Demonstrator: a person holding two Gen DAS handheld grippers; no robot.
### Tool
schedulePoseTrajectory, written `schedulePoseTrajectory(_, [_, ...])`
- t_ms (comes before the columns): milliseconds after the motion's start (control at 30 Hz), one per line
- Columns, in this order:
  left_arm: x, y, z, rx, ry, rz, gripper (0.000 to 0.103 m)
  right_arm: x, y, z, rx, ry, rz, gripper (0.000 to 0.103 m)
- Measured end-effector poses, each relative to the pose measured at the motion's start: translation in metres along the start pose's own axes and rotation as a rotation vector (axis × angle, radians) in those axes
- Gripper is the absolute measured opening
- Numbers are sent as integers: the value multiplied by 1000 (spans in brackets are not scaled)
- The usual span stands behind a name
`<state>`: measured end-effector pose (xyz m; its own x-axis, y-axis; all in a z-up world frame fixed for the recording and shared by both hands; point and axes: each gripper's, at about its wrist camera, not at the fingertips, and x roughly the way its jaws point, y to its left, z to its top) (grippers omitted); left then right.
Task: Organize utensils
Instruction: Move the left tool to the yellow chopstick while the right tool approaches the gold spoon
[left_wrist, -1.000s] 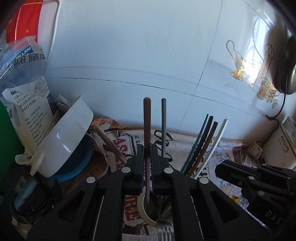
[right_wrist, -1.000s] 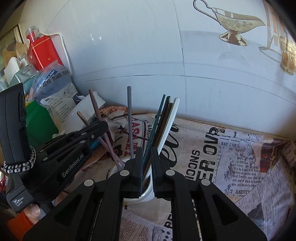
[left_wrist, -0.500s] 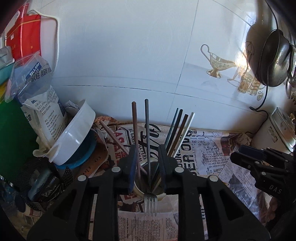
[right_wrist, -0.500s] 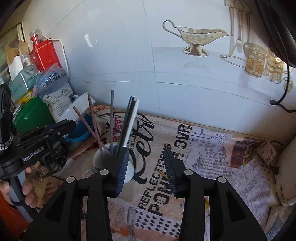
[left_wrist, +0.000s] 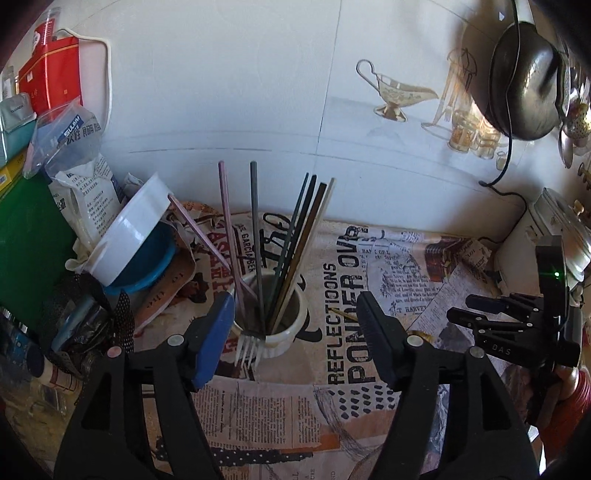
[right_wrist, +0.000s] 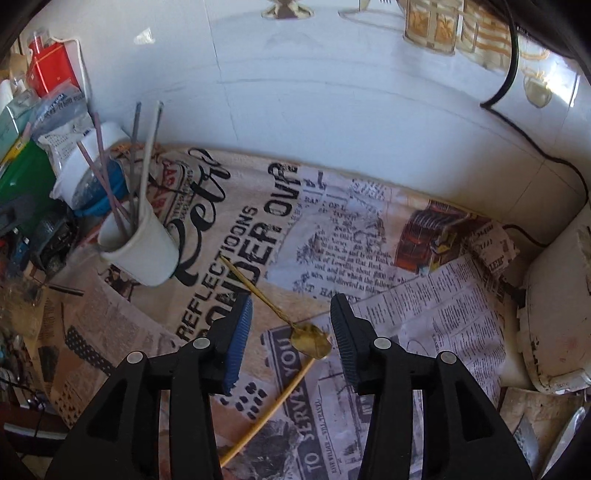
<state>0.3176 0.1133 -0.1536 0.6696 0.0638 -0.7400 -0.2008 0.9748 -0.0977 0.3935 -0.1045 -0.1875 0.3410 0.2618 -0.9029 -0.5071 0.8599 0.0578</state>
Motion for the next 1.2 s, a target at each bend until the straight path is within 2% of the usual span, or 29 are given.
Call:
schedulePoseTrajectory(200, [27,-13,-41,-11,110,32,67,65,-3,-21,-35,166,14,41])
schedulePoseTrajectory(267, [35,-15,-53,-23,150,36,67,80,-1,-24,-57,203,12,40])
schedulePoseTrajectory(367, [48,-16,-69,-49,205,41,67,93,6,-24,-110,204,-1,41])
schedulePoseTrajectory(567, [62,-21,-91,-81,271,35,67,100,12,-19,-193,215,-1,39])
schedulePoseTrajectory(667, [69,-29,-97,-78,293,27,67,100,9,-18,-217,224,-14,28])
schedulePoseTrajectory(700, [71,-32,-98,-78,302,16,67,99,5,-17,-209,228,-15,21])
schedulePoseTrajectory(800, [79,-44,-102,-65,325,-15,67,96,-14,-18,-153,253,13,16])
schedulePoseTrajectory(933, [90,-68,-108,-15,358,-60,67,87,-32,-28,-121,255,-9,12])
schedulePoseTrajectory(1100, [110,-102,-117,89,402,-99,67,69,-54,-49,-60,262,18,9])
schedulePoseTrajectory(1200, [125,-119,-121,150,426,-96,65,59,-64,-63,-18,275,46,6])
